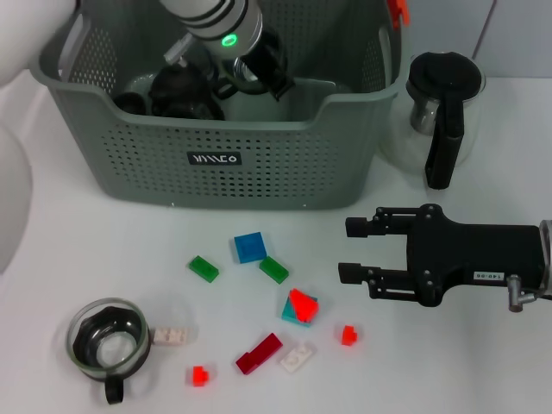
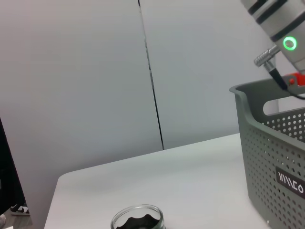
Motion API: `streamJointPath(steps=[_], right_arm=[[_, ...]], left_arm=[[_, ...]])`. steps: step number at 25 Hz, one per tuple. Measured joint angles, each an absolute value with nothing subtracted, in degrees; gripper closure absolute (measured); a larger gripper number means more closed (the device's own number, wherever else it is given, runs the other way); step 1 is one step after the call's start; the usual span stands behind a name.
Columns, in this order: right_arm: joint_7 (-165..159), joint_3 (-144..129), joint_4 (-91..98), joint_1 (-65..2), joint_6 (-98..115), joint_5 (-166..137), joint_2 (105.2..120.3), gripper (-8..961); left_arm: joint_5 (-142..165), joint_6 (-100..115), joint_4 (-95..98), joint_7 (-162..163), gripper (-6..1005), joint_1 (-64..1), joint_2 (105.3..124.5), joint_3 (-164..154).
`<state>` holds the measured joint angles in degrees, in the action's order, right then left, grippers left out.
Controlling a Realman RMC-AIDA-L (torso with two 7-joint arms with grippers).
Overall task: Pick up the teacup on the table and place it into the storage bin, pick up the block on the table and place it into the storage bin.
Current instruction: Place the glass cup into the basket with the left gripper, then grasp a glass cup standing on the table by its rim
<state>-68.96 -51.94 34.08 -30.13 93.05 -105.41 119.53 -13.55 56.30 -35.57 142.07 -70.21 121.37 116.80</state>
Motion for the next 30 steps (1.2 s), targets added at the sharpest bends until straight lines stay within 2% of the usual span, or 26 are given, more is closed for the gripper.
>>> streamJointPath(steps=[13, 23, 24, 27, 29, 30], right_arm=[[-69.0, -51.9, 34.1, -30.2, 93.3, -105.5, 119.53, 309], [-69.0, -51.9, 33.7, -30.1, 93.3, -105.5, 119.39, 308], [-69.0, -51.9, 33.6, -30.1, 93.3, -105.5, 119.27, 308], [-69.0, -52.0, 33.4, -30.2, 93.6, -105.5, 119.03, 307], [-69.0, -52.0, 33.4, -30.2, 94.2, -105.5, 118.89, 307], [-69.0, -51.9, 33.4, -30.2, 94.5, -105.5, 118.81, 307]], left_arm=[[-12.0, 55.3, -35.3, 142.4, 928, -70.0, 122.59, 116.5], [-12.8, 58.0, -41.9, 142.5, 659, -67.5, 123.13, 117.8], [-14.4, 62.9, -52.0, 142.2, 627, -63.5, 123.98, 118.1], [-20.0, 69.4, -65.2, 141.3, 528, -57.8, 124.0, 118.4], [-27.4, 76.0, -74.5, 139.5, 468, -53.3, 123.18, 120.0], [-37.5, 84.3, -83.0, 136.4, 439, -48.3, 122.05, 124.5]])
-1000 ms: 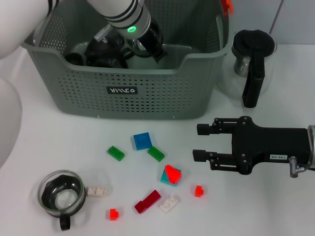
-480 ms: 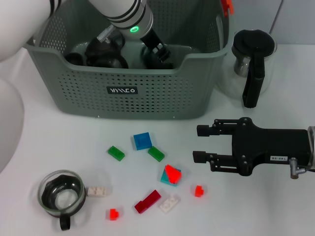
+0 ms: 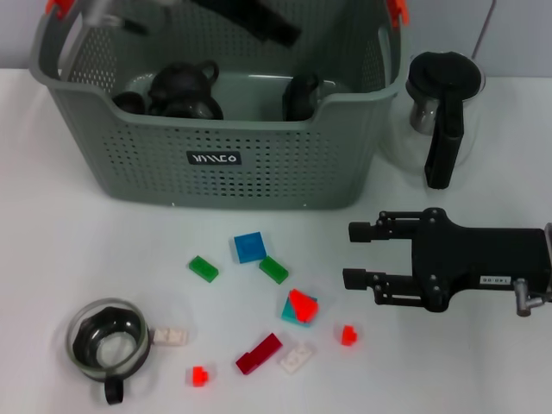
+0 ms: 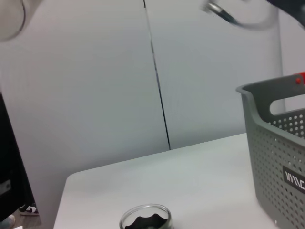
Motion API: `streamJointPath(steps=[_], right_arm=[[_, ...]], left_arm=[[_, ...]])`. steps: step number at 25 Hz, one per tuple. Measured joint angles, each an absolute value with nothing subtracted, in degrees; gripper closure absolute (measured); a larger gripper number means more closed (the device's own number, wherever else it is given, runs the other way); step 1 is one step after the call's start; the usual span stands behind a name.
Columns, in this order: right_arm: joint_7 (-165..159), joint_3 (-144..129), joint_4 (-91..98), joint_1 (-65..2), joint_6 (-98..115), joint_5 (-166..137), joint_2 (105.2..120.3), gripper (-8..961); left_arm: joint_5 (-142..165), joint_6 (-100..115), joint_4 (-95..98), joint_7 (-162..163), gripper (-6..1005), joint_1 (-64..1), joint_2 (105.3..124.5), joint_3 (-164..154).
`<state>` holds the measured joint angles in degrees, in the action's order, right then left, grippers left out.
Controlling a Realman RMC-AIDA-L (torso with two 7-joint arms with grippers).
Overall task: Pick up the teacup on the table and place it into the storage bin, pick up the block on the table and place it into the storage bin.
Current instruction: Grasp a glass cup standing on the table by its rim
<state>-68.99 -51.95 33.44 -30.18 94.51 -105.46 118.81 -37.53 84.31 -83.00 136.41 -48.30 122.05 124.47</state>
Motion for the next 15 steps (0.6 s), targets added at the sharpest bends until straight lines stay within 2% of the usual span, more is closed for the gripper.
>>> streamJointPath(steps=[2, 9, 15], right_arm=[[-69.0, -51.9, 33.5, -30.2, 94.8, -105.5, 118.75, 308], [-69.0, -51.9, 33.5, -30.1, 95.3, -105.4, 118.72, 309], [-69.0, -51.9, 33.5, -30.1, 95.2, -105.4, 118.6, 307]], left_arm=[[-42.3, 87.8, -85.9, 134.6, 379, -46.1, 121.6, 127.2], [-58.3, 110.4, -87.6, 113.2, 392, -34.0, 119.55, 144.4], [-52.1, 114.1, -87.4, 107.3, 404, -26.1, 118.92, 142.1]])
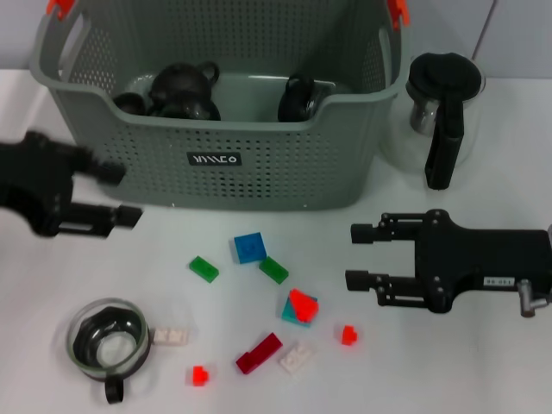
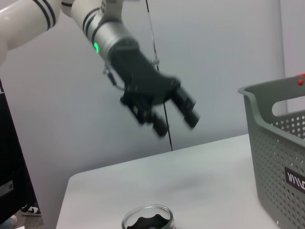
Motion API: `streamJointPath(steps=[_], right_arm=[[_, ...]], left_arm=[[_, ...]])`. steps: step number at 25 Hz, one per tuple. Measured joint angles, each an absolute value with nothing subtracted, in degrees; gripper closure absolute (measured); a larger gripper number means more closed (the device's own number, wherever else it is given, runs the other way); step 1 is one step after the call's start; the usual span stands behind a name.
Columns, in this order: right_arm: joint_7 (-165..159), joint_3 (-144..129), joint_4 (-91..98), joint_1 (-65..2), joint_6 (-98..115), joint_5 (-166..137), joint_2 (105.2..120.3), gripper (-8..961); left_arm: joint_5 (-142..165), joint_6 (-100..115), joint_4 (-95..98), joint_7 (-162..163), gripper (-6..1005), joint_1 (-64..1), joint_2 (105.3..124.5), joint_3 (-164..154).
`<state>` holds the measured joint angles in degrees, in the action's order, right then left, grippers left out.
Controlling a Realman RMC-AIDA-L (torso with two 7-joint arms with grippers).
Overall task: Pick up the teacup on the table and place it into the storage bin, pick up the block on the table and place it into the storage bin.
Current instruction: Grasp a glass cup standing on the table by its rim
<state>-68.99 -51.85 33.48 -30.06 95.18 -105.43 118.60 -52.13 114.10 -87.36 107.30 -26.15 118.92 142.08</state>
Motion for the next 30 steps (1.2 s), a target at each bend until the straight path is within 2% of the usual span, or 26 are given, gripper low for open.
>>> streamJointPath(steps=[9, 10, 18, 30], right_arm=[[-69.0, -51.8, 33.4, -29.8, 95.0, -105.5, 118.56, 308], [-69.0, -51.9, 33.4, -29.7, 95.0, -105.5, 118.56, 308], [-69.0, -51.9, 33.3, -29.4, 94.8, -105.5, 118.56, 309], [-68.9, -51.9, 33.2, -29.4, 94.5, -105.5, 118.56, 308]], left_arm=[[-35.9, 113.3, -88.1, 111.2, 423, -27.2, 120.04, 133.1], [-33.4, 112.3, -88.0, 111.4, 425, -27.7, 120.85, 131.3], [-23.9, 107.1, -85.4, 111.1, 441, -29.0, 123.68, 125.7], [-17.2, 101.9, -78.0, 112.7, 466, -30.4, 124.07, 121.8]])
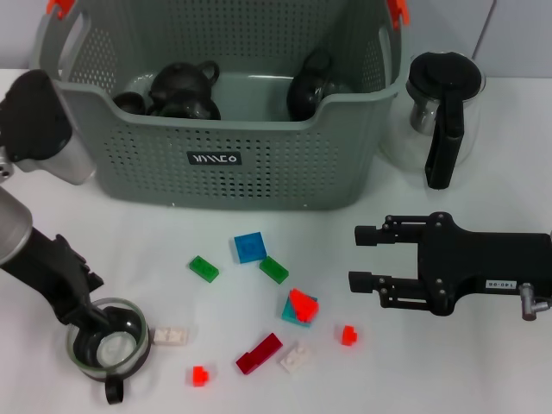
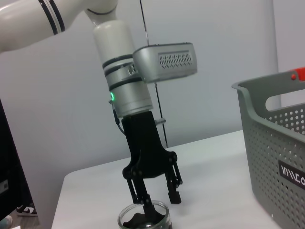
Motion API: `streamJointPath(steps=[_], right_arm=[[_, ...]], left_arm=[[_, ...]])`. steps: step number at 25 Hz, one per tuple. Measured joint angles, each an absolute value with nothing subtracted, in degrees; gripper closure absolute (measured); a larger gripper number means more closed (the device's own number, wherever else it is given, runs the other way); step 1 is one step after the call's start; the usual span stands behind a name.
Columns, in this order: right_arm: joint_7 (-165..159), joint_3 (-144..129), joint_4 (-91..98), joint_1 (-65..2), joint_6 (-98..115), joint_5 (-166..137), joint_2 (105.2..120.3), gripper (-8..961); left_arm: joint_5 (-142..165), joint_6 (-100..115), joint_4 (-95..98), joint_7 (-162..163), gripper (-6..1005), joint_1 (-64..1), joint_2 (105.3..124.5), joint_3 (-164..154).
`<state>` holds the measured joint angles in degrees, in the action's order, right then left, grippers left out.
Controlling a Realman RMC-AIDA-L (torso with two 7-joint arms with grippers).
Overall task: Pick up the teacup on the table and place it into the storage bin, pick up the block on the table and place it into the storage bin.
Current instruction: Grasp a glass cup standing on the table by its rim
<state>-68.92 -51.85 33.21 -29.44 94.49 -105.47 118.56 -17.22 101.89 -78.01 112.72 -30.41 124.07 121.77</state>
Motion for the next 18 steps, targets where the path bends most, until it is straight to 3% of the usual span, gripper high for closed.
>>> streamJointPath(steps=[18], right_arm=[[-68.5, -51.9, 32.7, -29.4, 94.3, -105.5, 118.56, 307]], left_arm=[[-15.7, 96.5, -71.7, 114.2, 503, -31.7, 124.01, 120.4]])
